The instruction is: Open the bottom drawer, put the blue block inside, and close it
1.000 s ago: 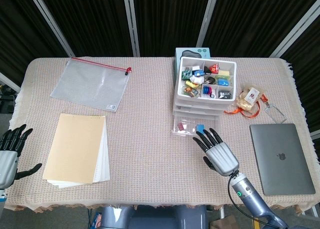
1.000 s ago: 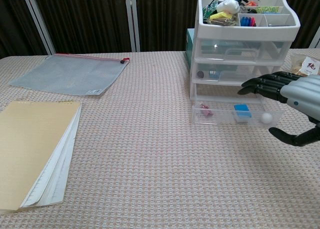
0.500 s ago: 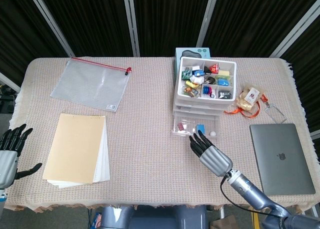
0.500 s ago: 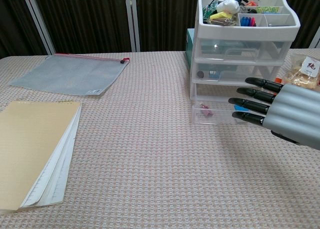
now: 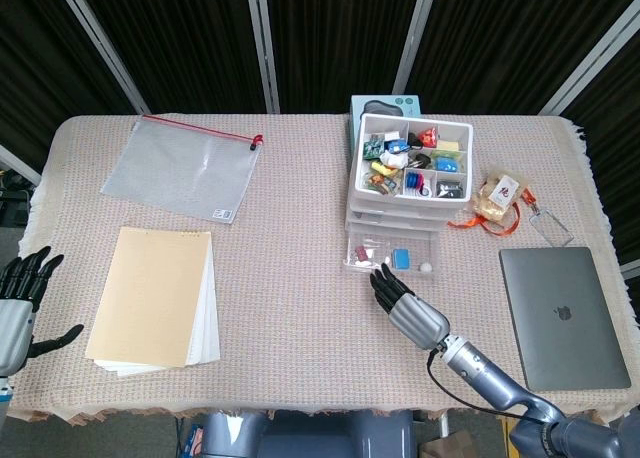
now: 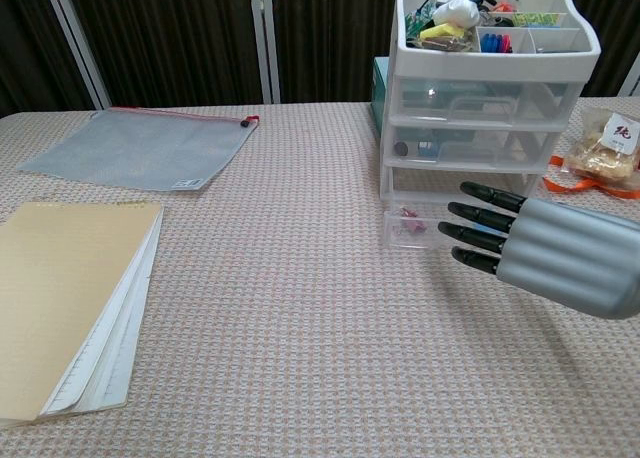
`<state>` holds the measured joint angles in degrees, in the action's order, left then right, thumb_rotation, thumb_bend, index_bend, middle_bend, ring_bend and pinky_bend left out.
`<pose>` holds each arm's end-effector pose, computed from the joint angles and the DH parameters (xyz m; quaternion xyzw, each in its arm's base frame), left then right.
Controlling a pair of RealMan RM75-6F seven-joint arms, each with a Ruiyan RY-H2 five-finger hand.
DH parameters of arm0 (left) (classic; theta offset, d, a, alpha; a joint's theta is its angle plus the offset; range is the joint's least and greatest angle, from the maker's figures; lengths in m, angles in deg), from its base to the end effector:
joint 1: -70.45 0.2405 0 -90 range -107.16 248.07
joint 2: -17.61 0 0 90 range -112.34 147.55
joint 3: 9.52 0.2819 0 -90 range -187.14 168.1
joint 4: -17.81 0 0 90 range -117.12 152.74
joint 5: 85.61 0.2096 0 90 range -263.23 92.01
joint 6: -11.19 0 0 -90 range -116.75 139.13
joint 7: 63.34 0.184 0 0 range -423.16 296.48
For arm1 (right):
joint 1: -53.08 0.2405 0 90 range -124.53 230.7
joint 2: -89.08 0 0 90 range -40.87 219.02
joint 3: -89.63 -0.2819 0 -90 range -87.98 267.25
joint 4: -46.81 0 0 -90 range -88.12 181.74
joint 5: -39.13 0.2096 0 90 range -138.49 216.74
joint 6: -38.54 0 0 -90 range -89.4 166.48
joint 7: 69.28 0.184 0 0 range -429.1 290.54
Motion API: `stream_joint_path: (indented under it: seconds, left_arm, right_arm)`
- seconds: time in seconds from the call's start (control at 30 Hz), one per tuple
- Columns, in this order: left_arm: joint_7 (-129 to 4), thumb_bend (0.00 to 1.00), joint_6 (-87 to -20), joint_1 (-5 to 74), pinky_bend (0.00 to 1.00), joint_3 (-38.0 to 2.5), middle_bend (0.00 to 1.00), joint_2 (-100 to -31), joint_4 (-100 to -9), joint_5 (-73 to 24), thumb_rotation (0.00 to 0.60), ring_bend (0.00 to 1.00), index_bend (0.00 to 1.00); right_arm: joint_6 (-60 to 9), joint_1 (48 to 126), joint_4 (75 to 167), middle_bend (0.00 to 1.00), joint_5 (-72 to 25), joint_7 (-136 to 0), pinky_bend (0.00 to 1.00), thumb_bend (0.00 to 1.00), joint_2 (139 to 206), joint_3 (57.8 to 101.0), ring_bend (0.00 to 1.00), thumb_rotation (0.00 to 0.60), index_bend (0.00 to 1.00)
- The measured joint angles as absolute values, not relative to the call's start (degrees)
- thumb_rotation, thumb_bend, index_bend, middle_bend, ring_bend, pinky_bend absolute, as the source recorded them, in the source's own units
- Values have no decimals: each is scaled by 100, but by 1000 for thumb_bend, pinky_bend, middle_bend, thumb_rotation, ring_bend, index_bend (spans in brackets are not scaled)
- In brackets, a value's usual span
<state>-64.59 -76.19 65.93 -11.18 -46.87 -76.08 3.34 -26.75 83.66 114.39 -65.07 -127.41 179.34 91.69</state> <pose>-0.3195 0.2159 0.1654 -0.5947 -0.3888 -0.4183 0.5659 -0.2258 -0.3098 -0.0472 0.8440 0.1973 0.1760 0.4666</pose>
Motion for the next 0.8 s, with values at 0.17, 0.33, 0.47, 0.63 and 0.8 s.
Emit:
stream_joint_path:
  seconds: [0.17,0.33,0.47,0.63,0.8]
  left_arm:
    - [-6479,180,-7600,6590,0,-1122,0,-4678,-7615,309,600,0,79]
    - [-6495,179,-7581,6580,0,-1123,0,-4672,-7625,304,600,0,78]
    - [-6493,178,-7577,6582,0,-1121,0,-4669,-7631,294,600,0,78]
    - [-6488,178,-7559,6582,0,-1123,0,-4670,-7638,267,600,0,78]
    - [-6485,180,-7541,6579,0,-1126,0,-4662,-7658,245,600,0,78]
  right_arm:
    - [-2642,8362,11203,72,-6401,-12829,0,442,18085,9093,0,600,199]
    - [-2639,8389,10984,77,-6416,-12737,0,441,18160,9111,0,600,205]
    - [-2629,8398,10847,85,-6405,-12692,0,443,18202,9123,0,600,213]
    - [-2642,8389,10708,94,-6307,-12667,0,443,18268,9060,0,600,224]
    - [-2639,8389,10611,104,-6108,-12683,0,443,18329,8911,0,600,231]
